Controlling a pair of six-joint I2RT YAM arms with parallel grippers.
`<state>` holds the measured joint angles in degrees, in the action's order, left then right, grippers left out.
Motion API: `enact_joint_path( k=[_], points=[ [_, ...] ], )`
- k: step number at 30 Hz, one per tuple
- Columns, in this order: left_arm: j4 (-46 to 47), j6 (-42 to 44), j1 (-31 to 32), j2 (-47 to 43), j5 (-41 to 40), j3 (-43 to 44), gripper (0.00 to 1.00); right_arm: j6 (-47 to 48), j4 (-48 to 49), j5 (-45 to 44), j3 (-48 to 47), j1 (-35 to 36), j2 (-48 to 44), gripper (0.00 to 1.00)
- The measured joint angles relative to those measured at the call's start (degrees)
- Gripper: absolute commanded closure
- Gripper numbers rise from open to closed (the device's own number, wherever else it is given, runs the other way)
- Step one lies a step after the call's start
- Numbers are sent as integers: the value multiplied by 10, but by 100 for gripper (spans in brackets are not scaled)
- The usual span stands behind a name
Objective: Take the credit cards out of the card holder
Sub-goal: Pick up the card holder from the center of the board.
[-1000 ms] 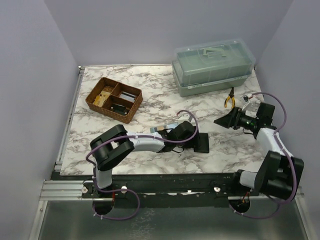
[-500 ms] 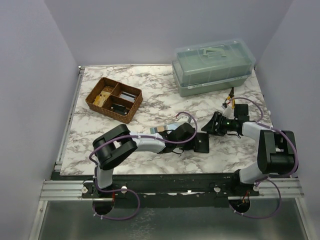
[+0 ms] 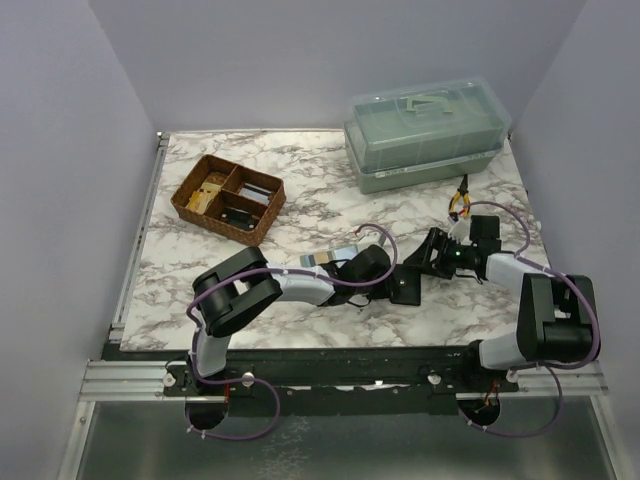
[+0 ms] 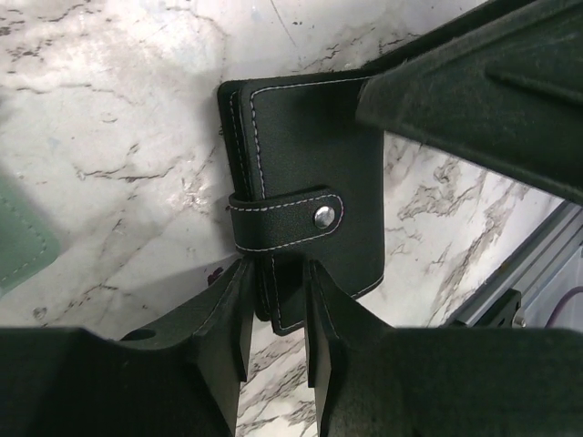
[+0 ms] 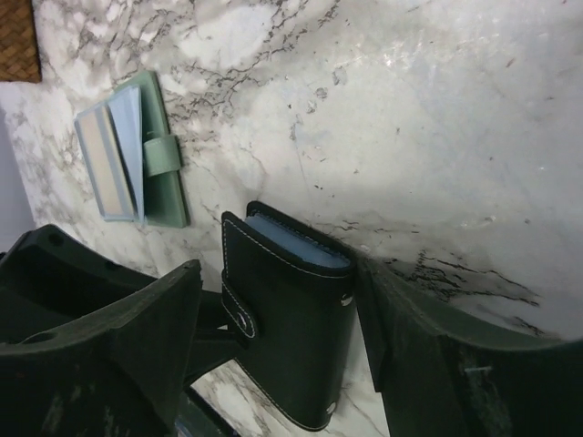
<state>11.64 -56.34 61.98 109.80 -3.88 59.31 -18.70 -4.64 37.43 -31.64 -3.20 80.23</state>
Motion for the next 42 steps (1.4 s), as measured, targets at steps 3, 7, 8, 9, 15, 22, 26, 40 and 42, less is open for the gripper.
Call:
enact_joint_path(
  k=[3,7,8,9,15,22,26,40,42],
  points=[
    [7,-1,0,6,5,3,69,-15,13,27,0,-2,27,34],
    [14,-5,-2,8,11,3,69,-34,41,51,2,-3,48,42],
    [16,-5,-2,9,13,2,69,-38,47,58,3,-5,54,43],
    [17,-6,-2,9,15,2,69,-42,53,64,3,-6,61,45],
    [28,-11,-12,12,35,-2,69,-47,87,103,-3,-10,104,74],
    [68,-18,-26,11,64,-22,56,-21,88,111,-10,-10,104,100],
    [96,-15,-28,-15,64,-59,38,-7,70,123,-15,-5,70,100],
    [267,50,-38,-254,72,-243,1,11,74,297,-17,-2,-87,100],
    [303,59,-39,-254,77,-253,1,17,76,328,-17,-2,-96,100]
  ],
)
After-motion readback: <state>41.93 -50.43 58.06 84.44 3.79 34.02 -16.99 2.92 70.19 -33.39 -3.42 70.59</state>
